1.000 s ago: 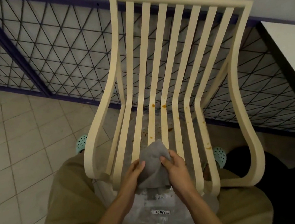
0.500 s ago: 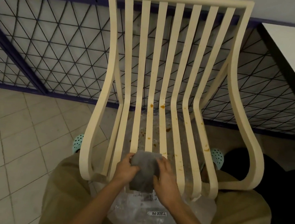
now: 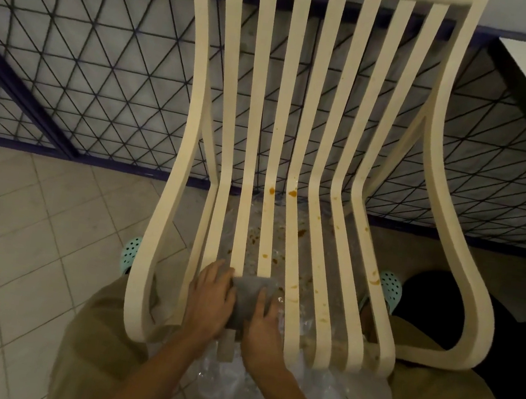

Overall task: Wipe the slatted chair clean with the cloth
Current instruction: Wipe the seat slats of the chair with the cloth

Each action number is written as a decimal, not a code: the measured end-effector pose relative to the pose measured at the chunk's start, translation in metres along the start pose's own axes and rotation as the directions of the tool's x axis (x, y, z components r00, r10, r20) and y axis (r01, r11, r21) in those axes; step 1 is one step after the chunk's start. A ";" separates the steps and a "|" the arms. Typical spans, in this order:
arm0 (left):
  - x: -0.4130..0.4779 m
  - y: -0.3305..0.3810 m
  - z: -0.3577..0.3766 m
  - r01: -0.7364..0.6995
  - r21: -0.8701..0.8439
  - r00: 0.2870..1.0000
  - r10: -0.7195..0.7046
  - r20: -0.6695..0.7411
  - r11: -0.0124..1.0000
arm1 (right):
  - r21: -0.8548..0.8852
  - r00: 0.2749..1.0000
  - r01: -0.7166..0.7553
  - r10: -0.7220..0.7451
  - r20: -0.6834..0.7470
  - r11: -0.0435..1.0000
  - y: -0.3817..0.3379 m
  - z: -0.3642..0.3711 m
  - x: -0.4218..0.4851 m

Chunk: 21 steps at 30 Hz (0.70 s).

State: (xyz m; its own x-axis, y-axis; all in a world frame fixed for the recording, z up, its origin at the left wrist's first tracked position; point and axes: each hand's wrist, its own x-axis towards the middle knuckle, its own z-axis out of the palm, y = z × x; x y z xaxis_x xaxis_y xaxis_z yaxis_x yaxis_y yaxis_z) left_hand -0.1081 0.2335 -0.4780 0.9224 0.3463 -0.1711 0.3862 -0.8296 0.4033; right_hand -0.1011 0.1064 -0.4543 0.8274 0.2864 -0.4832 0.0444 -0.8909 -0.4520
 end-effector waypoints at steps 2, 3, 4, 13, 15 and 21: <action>0.011 -0.002 0.003 -0.005 0.049 1.000 0.004 0.022 0.999 | 0.002 0.999 -0.038 0.038 0.013 0.999 -0.005 -0.002 0.004; 0.016 -0.001 0.003 -0.007 0.064 0.999 0.005 0.032 0.998 | -0.001 0.999 -0.041 0.041 -0.006 0.999 -0.006 -0.002 0.008; 0.024 0.002 0.004 -0.013 0.083 0.999 0.010 0.042 0.996 | -0.016 0.999 -0.031 0.030 -0.038 0.999 -0.007 -0.002 0.013; 0.043 0.005 0.030 0.038 0.209 0.999 -0.035 -0.015 0.977 | -0.099 0.996 -0.007 -0.002 -0.087 0.995 -0.007 0.003 0.060; 0.046 0.006 0.031 0.048 0.213 0.999 -0.047 -0.007 0.976 | -0.086 0.995 0.000 -0.009 -0.101 0.996 -0.005 0.005 0.064; 0.046 0.006 0.025 0.051 0.205 0.999 -0.054 0.006 0.977 | -0.110 0.994 0.007 -0.019 -0.108 0.994 0.001 0.013 0.048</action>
State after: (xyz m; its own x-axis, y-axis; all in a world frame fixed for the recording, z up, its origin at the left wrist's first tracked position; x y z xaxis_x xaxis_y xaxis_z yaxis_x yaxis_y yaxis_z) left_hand -0.0637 0.2334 -0.5061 0.9003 0.3878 -0.1978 0.4245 -0.8828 0.2013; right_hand -0.0686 0.1233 -0.4875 0.8822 0.2630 -0.3905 0.1110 -0.9222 -0.3703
